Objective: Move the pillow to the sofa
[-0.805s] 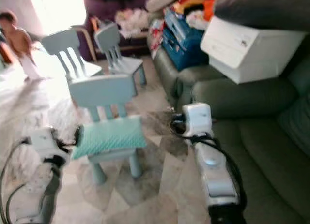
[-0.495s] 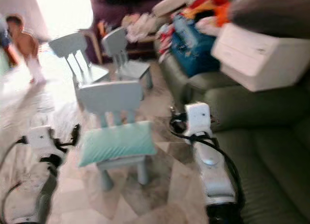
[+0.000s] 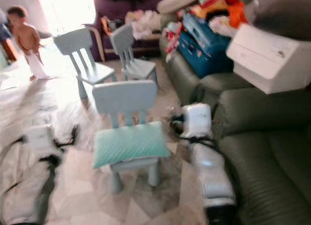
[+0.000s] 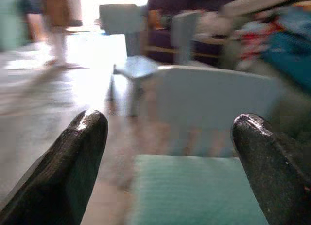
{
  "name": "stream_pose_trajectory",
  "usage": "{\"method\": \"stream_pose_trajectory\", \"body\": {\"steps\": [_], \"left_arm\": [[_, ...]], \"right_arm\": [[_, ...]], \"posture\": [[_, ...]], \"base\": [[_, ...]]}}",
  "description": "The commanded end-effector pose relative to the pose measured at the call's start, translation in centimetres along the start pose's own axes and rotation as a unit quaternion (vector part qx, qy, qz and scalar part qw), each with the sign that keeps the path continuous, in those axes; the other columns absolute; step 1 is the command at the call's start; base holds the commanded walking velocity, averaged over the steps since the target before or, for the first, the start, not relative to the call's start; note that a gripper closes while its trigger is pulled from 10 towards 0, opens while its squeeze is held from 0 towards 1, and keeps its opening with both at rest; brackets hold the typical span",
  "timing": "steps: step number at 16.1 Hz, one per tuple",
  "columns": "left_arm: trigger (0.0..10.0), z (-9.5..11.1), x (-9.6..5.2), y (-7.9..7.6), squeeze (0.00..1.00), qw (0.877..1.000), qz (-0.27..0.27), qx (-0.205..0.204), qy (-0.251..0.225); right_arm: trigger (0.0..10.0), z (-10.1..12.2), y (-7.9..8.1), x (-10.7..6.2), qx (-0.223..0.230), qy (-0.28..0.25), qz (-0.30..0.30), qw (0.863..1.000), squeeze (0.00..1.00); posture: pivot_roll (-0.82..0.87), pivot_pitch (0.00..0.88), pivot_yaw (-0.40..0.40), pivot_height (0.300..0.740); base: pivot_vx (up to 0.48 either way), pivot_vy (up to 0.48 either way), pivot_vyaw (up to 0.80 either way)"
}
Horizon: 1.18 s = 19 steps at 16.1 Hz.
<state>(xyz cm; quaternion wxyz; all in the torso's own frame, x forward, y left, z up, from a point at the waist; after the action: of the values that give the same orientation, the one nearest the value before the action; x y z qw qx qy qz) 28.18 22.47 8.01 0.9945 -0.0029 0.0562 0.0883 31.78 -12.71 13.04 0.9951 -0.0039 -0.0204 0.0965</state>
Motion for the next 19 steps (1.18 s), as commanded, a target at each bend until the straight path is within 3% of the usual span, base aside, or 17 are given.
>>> {"method": "stream_pose_trajectory", "body": {"steps": [1,9,12,19], "left_arm": [[10.0,0.12,0.15,-0.59,0.00,1.000,0.001,0.002,-0.004],[10.0,0.41,0.18,-0.67,0.00,0.999,0.012,0.029,-0.027],[10.0,0.52,0.15,-1.17,0.00,0.999,-0.015,0.013,-0.033],[10.0,0.13,-0.12,-0.91,0.00,1.000,-0.015,-0.006,-0.027]], "right_arm": [[10.0,0.38,-0.96,-0.03,-0.007,-0.005,-0.011,1.000,0.00],[10.0,0.39,-0.81,-0.03,-0.010,-0.004,-0.008,1.000,0.00],[10.0,0.43,-0.81,-0.01,-0.009,-0.005,-0.008,1.000,0.00],[10.0,0.35,-0.72,-0.09,-0.010,-0.004,-0.005,1.000,0.00]], "posture": [[-0.10,0.000,0.024,0.740],[-0.10,0.000,0.021,0.740],[-0.10,0.000,0.020,0.740],[-0.10,0.000,0.020,0.740]], "base": [[0.000,0.000,0.00],[0.000,0.000,0.00],[0.000,0.000,0.00],[0.383,0.000,0.00]]}}
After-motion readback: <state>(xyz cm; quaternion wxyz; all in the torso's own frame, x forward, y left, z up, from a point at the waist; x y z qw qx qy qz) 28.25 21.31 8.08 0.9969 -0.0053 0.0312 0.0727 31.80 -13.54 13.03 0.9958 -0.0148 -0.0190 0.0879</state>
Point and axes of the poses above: a point about 5 cm out from each wrist's last joint towards the gripper, its own x axis pointing out of the wrist towards the gripper, its own z axis along the axis of the wrist's last joint, y = z × x, the point moved 1 cm from there along x, pointing out of the wrist towards the gripper, and after that the axes turned 6 degrees about x, right-handed, at the moved point
